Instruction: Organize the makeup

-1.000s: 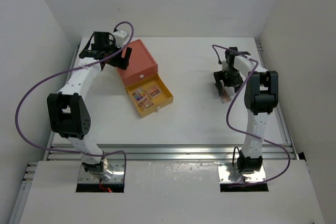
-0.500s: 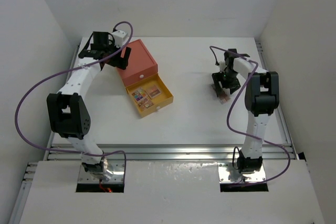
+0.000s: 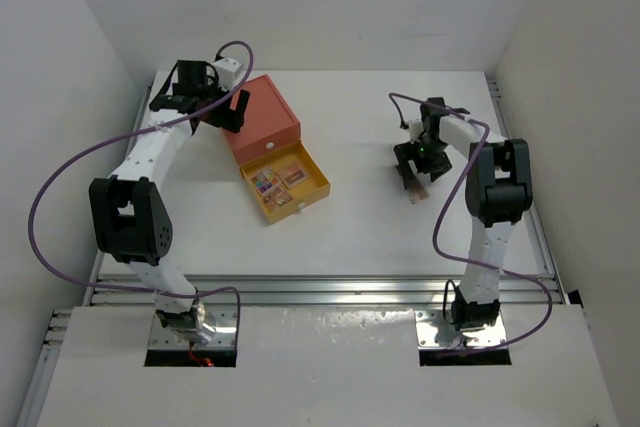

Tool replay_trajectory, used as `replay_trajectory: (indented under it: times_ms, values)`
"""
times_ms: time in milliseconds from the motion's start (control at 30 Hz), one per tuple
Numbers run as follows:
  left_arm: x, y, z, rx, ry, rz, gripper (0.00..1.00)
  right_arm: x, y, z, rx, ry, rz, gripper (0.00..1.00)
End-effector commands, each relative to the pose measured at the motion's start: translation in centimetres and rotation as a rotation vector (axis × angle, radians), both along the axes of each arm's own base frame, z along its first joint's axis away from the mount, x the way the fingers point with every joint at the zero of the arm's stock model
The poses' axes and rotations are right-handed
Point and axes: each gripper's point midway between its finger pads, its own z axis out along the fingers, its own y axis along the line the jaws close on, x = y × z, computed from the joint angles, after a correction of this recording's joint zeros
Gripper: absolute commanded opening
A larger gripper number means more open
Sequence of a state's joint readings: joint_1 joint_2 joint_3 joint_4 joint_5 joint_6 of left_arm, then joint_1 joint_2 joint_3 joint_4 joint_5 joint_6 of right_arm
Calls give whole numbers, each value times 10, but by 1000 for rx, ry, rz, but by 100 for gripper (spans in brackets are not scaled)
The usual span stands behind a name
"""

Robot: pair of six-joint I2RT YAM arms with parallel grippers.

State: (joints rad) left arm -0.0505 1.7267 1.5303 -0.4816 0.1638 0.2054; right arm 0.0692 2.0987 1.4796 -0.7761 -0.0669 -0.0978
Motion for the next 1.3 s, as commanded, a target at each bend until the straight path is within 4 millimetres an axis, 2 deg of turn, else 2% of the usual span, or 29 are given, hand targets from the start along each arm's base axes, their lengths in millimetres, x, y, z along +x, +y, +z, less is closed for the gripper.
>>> replay_trajectory:
  times_ms: [0, 33, 133, 267, 367, 567, 633, 667, 700, 733, 767, 833, 867, 933, 1000, 1033, 1133, 1200, 1233, 1267]
  values:
    - [0, 6, 17, 2, -46, 7, 89, 15, 14, 17, 51, -86, 37, 81]
    - [0, 6, 17, 2, -46, 7, 89, 10, 17, 16, 57, -86, 44, 83]
    - [0, 6, 17, 2, -46, 7, 89, 16, 28, 35, 94, -185, 85, 84]
    - [0, 6, 17, 2, -46, 7, 89, 19, 35, 41, 103, -227, 100, 84]
    - [0, 6, 17, 2, -46, 7, 89, 14, 32, 36, 89, -197, 96, 84]
    - [0, 6, 17, 2, -46, 7, 89, -1, 17, 4, -47, -80, 77, 84]
    - [0, 6, 17, 2, -46, 7, 89, -1, 16, -1, -58, -69, 60, 81]
    - [0, 6, 17, 2, -46, 7, 89, -5, 8, -10, -102, -35, 45, 77]
    - [0, 6, 17, 2, -46, 7, 89, -10, 8, -12, -111, -8, 47, 75]
    - [0, 6, 17, 2, -46, 7, 89, 0, 9, -7, -106, -22, 44, 73]
    - [0, 6, 17, 2, -46, 7, 89, -9, 8, -15, -111, 30, 45, 67]
    - [0, 6, 17, 2, -46, 7, 89, -11, 13, -15, -102, 38, 58, 59]
    - [0, 6, 17, 2, -46, 7, 89, -12, 14, -16, -106, 26, 75, 46]
    - [0, 6, 17, 2, -46, 7, 89, -10, 15, -10, -106, -3, 85, 35]
    - [0, 6, 17, 2, -46, 7, 89, -3, 21, 5, -97, -54, 120, 24]
    - [1, 10, 17, 2, -46, 16, 89, 0, 24, 11, -91, -71, 154, 21]
    - [1, 10, 17, 2, -46, 16, 89, 20, 56, 60, 4, -205, 320, 19]
    - [2, 10, 12, 2, -37, 16, 89, 26, 102, 106, 144, -347, 529, 18]
    - [2, 10, 12, 2, -36, 16, 89, 21, 130, 122, 244, -390, 617, 18]
    - [2, 10, 12, 2, -36, 16, 89, 17, 150, 144, 292, -455, 696, 18]
